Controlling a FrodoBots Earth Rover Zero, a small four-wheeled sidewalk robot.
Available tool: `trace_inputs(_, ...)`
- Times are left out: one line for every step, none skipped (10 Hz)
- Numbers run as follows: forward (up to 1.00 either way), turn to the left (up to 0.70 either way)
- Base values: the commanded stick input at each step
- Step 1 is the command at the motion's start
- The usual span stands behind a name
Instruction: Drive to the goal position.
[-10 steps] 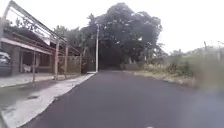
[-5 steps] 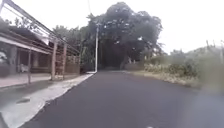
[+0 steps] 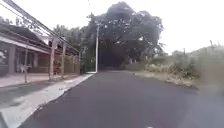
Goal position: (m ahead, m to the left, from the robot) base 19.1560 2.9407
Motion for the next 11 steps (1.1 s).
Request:
trace_inputs(0.5, 0.0)
trace_inputs(0.5, 0.0)
trace_inputs(0.5, 0.0)
trace_inputs(0.5, 0.0)
trace_inputs(0.5, 0.0)
trace_inputs(0.5, 0.0)
trace_inputs(0.5, 0.0)
trace_inputs(0.5, 0.0)
trace_inputs(0.5, 0.0)
trace_inputs(0.5, 0.0)
trace_inputs(0.5, 0.0)
